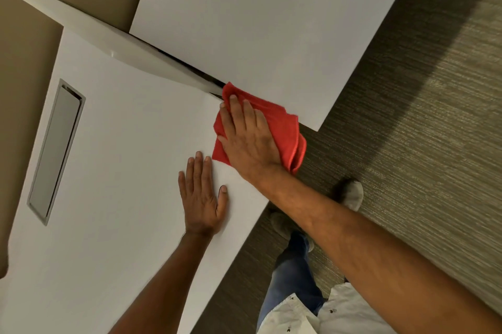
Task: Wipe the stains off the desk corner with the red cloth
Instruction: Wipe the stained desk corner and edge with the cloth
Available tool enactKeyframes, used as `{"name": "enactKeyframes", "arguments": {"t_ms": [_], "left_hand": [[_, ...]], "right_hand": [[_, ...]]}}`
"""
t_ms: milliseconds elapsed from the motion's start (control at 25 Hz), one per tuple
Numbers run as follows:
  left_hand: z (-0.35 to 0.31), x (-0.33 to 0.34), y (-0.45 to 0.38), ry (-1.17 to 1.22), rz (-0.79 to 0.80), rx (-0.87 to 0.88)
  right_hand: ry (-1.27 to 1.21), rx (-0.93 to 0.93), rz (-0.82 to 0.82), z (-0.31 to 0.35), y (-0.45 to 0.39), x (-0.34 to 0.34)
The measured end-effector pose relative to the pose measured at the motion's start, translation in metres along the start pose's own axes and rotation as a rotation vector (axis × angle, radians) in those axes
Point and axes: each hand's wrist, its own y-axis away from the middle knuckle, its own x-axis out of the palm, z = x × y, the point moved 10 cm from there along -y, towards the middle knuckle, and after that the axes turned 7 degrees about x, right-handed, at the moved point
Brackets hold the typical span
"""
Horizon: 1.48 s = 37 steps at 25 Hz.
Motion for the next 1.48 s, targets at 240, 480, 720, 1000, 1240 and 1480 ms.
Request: {"name": "enactKeyframes", "arguments": {"t_ms": [240, 480, 720, 1000, 1240, 1480], "left_hand": [[-0.001, 0.001, 0.0, -0.012, 0.017, 0.002], [-0.001, 0.002, -0.001, 0.004, 0.011, 0.008], [0.0, 0.0, -0.001, 0.031, -0.012, 0.008], [-0.004, -0.002, 0.001, 0.013, 0.005, 0.022], [-0.004, -0.004, 0.001, 0.009, 0.002, 0.03], [-0.003, -0.002, 0.001, 0.012, 0.029, 0.017]], "right_hand": [[0.095, -0.277, -0.014, 0.009, 0.065, 0.007], [0.084, -0.315, 0.031, 0.009, 0.066, 0.013], [0.111, -0.161, 0.105, 0.022, 0.005, 0.011], [-0.106, 0.167, 0.171, -0.014, -0.055, -0.001], [-0.122, 0.268, 0.162, -0.063, -0.018, -0.006], [-0.312, 0.403, 0.097, -0.104, 0.03, -0.013]]}}
